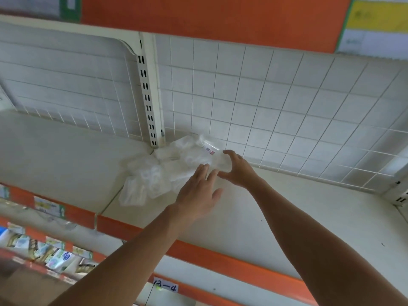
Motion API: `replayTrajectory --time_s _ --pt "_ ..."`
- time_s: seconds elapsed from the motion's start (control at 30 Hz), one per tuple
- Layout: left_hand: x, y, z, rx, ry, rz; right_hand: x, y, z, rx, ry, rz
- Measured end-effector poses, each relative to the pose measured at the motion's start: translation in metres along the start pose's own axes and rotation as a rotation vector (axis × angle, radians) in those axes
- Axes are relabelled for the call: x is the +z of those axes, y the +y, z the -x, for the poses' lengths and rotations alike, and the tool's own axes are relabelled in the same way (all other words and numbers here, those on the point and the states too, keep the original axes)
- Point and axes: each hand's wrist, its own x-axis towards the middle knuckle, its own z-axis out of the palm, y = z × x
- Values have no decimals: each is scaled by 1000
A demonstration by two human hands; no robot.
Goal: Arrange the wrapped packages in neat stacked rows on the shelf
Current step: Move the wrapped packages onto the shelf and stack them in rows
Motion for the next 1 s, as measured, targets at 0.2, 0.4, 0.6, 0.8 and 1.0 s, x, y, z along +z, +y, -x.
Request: replayTrajectory --time_s 0.2,0.4,0.6,0.8,1.0 --pt "-2 -2 -4 5 54 18 -1 3 -3 2 -24 39" --pt "8 -5 -3 27 80 42 4 17 14 -42 38 47" --pt "17 -2 -6 22 64 52 9 7 21 8 97 85" --pt "20 -3 -6 30 83 88 14 -13 18 123 174 81" --pt "20 -3 -2 38 143 124 11 -11 18 74 81 74"
